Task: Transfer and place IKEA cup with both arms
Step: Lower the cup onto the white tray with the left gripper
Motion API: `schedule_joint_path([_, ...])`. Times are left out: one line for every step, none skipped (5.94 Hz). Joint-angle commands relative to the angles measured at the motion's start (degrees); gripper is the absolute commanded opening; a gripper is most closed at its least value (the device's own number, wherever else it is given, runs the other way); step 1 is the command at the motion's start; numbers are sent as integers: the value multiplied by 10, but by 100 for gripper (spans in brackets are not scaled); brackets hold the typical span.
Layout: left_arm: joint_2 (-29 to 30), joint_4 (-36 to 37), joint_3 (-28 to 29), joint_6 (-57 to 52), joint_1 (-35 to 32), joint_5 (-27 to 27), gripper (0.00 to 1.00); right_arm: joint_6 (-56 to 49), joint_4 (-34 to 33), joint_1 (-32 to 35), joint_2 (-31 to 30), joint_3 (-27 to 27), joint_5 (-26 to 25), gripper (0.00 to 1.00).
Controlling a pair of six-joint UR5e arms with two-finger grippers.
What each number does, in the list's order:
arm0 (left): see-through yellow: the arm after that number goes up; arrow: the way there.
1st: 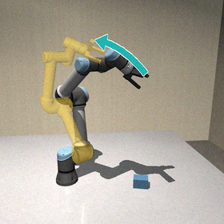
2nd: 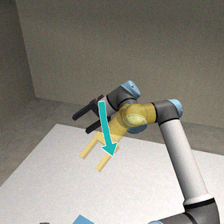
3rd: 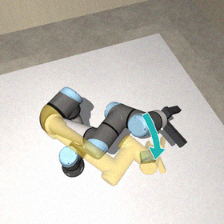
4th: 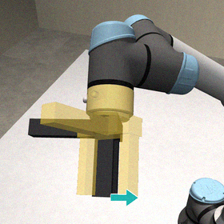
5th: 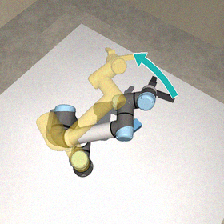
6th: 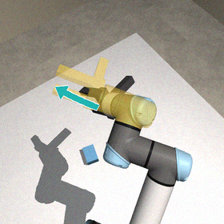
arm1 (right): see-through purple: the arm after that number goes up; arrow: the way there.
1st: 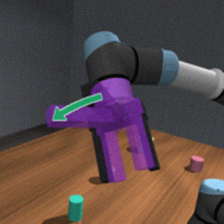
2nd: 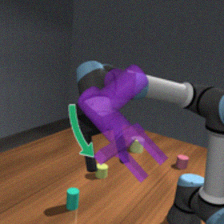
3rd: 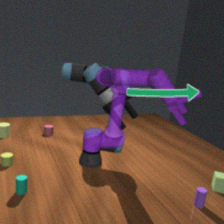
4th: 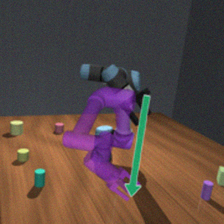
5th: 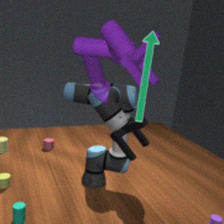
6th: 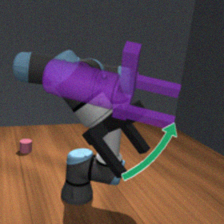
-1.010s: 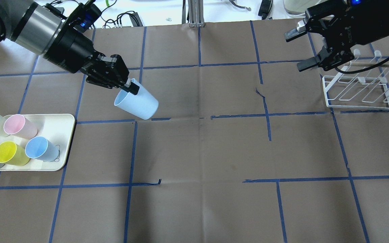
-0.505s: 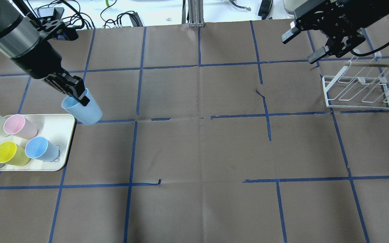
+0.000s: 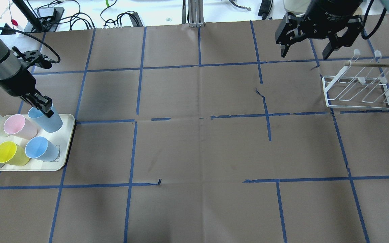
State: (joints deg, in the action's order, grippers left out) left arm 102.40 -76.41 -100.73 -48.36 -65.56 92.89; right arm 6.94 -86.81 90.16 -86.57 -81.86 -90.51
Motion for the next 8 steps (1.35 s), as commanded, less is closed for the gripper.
schedule_joint_path([20,78,-45,6,11,8,1,11,-3,6,3,-6,-5,100])
schedule_joint_path([31,80,-45,7,20,21,1,11,-4,0,2,-6,-4,100])
schedule_joint_path([38,81,-45,8,27,24,1,17,-4,-2,-1,-6,-4,100])
schedule_joint_path([41,80,-44,8,27,26,4,17,-5,-1,-2,-5,-4,100])
schedule_joint_path([44,80,-44,10,27,25,23,18,-7,-2,-2,-5,-4,100])
schedule_joint_path([44,80,-43,9,27,25,90,19,-9,-2,-2,-5,-4,100])
schedule_joint_path([42,74,-36,8,27,26,98,19,-10,-2,-3,-4,-4,100])
schedule_joint_path([27,70,-29,7,26,26,98,28,-13,-2,-3,-5,-4,100])
